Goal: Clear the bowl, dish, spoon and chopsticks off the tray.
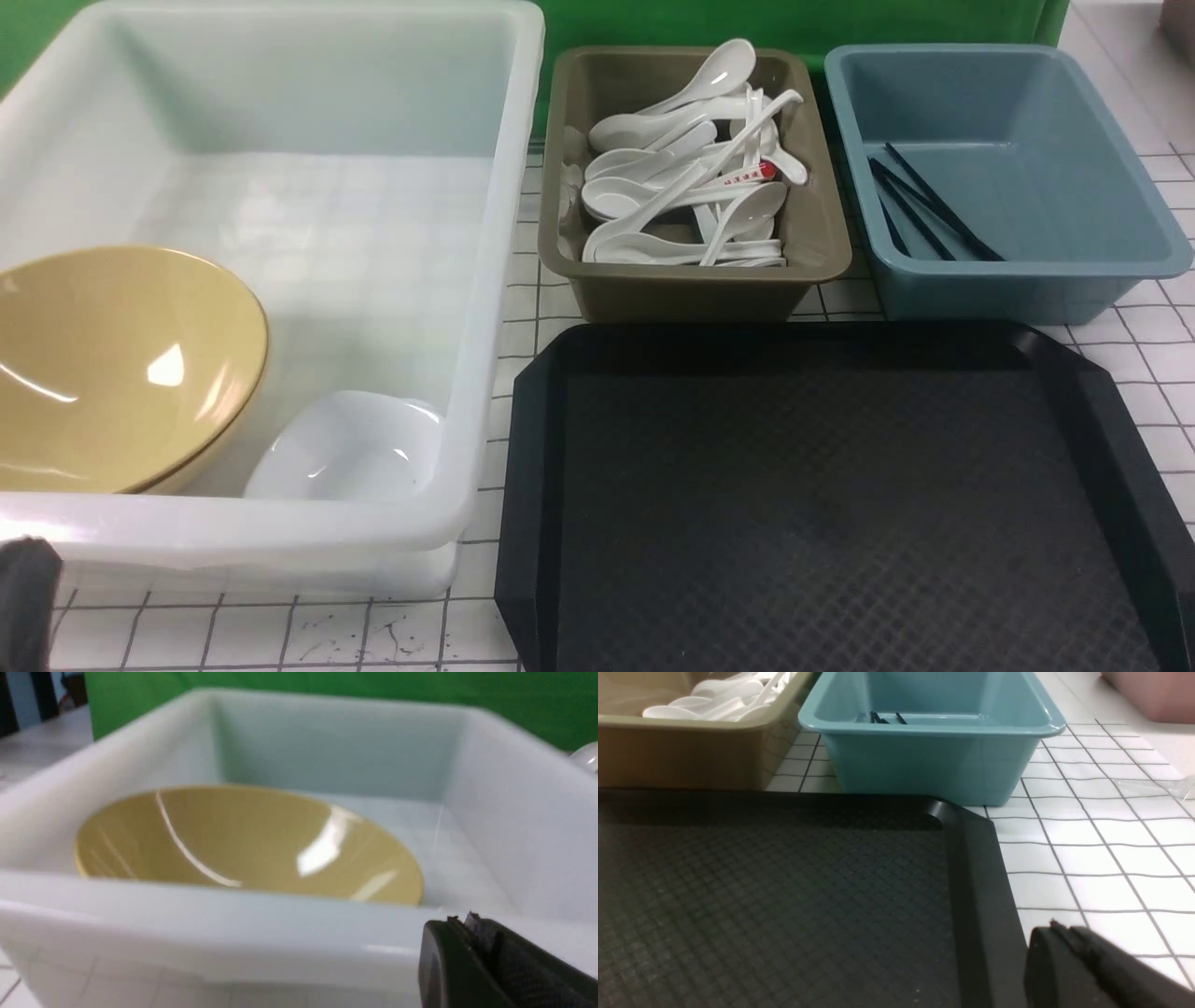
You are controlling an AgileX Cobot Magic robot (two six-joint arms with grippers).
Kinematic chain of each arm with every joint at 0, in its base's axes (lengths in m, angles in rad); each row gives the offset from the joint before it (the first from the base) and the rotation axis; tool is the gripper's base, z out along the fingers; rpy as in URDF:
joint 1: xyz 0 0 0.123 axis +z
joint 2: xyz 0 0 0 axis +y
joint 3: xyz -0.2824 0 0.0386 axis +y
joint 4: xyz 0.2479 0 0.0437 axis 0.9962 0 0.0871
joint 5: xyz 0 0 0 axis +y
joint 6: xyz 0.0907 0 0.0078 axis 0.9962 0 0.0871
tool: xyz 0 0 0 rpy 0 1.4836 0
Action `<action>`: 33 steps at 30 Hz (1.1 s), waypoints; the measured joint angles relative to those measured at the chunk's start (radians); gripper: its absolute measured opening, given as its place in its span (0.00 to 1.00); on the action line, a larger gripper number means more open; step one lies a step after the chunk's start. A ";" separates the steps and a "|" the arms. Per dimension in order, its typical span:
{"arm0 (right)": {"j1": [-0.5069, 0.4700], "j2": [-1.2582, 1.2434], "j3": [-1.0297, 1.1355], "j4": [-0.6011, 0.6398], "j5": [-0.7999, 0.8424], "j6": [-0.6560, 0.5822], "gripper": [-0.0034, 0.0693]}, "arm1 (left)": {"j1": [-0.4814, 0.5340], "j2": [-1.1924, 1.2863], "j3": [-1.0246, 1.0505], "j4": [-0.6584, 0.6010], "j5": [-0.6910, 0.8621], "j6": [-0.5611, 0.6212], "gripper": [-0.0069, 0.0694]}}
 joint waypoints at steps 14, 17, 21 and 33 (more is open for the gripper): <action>0.000 -0.001 0.000 0.000 0.000 0.000 0.13 | -0.051 0.000 0.005 0.027 0.111 0.004 0.08; 0.000 -0.001 0.000 0.000 0.000 0.000 0.13 | -0.051 0.000 0.005 0.027 0.111 0.004 0.08; 0.000 -0.001 0.000 0.000 0.000 0.000 0.14 | -0.051 0.000 0.005 0.027 0.111 0.004 0.08; 0.000 -0.001 0.000 0.000 0.000 0.000 0.15 | -0.051 0.000 0.005 0.028 0.111 0.004 0.08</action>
